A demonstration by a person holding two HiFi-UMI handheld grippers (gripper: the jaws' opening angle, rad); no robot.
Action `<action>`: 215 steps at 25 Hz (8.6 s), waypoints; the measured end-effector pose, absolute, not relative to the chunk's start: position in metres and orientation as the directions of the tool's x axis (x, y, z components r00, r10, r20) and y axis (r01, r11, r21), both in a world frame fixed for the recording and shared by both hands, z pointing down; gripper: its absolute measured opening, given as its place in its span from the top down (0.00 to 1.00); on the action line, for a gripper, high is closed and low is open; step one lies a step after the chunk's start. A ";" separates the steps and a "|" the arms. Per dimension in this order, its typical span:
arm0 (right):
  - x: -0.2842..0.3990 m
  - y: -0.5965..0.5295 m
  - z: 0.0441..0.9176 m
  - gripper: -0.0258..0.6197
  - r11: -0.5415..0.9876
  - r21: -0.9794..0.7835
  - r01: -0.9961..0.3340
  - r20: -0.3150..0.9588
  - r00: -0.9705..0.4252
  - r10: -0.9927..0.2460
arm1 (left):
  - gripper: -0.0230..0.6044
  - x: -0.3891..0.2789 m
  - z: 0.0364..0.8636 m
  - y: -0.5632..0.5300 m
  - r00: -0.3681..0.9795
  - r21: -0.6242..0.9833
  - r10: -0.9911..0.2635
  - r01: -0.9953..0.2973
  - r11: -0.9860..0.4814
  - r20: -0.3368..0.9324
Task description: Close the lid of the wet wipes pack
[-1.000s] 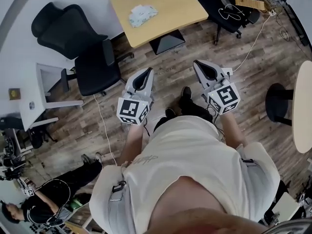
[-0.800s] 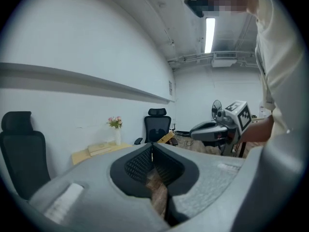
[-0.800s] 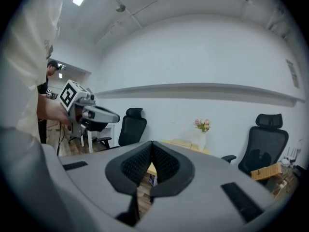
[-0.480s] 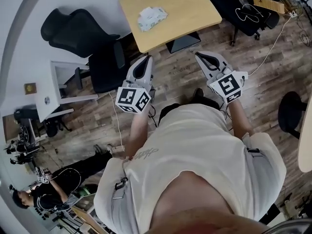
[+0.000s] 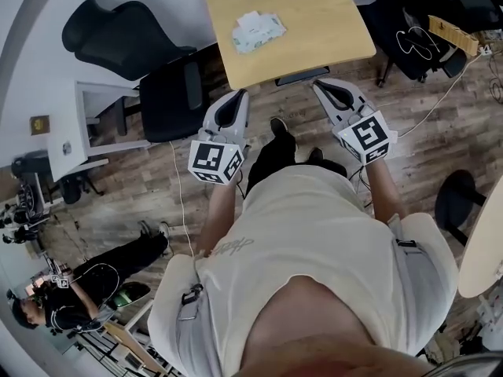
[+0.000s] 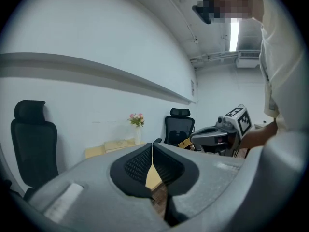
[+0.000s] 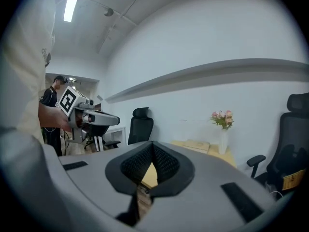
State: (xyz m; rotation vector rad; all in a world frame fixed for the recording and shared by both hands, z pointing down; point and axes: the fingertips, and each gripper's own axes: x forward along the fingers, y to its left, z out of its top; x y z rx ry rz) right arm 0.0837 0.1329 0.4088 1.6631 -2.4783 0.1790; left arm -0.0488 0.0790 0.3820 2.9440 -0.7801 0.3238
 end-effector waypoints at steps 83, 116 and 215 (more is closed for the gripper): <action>0.107 -0.311 0.678 0.83 0.561 -0.252 -0.789 0.683 -0.555 -0.474 | 0.94 -0.016 0.529 -0.260 0.719 0.252 -0.557 -0.680 -0.689 0.416; 0.074 -0.286 0.651 0.84 0.649 -0.458 -0.608 0.573 -0.760 -0.307 | 0.94 -0.023 0.505 -0.243 0.706 0.252 -0.611 -0.704 -0.664 0.359; 0.151 -0.233 0.322 0.96 0.479 0.020 -0.878 0.162 -0.470 -0.868 | 0.94 0.006 0.298 -0.273 0.838 -0.045 -0.543 -0.541 -0.840 0.058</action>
